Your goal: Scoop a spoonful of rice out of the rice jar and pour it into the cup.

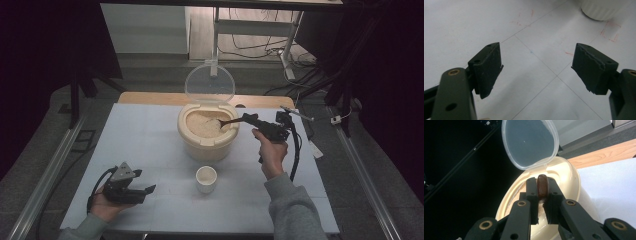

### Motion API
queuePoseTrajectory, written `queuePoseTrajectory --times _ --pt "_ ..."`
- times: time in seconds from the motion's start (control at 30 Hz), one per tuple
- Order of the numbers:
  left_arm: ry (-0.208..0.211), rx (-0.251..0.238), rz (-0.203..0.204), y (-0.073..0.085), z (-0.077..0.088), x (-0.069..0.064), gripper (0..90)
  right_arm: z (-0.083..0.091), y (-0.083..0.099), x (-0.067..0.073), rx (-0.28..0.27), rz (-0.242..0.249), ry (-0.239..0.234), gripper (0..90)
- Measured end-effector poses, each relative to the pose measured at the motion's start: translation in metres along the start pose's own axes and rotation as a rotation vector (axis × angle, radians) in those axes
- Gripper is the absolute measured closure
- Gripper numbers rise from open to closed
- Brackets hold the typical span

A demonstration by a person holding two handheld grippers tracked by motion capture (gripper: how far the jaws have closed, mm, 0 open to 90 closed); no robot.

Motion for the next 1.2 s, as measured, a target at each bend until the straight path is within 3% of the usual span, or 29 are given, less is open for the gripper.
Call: queuePoseTrajectory --times 0.8,1.2 --pt "-0.005 -0.001 -0.005 -0.0001 0.0000 -0.0001 23.2 0.0046 -0.0028 -0.0077 -0.027 -0.160 -0.050 83.0" --pt "-0.005 0.003 -0.007 0.0003 -0.0005 0.0000 23.2 0.0076 -0.0051 -0.0097 -0.046 -0.192 -0.068 83.0"
Point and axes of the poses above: each handheld gripper's, and its own axes: z roughly backward along the jaws, y roughly out of its underside, x roughly to its left, the point moved 10 cm from there along -z, roughly forward along the jaws, and after that the axes turned 10 degrees about z, right-handed, at the moved point
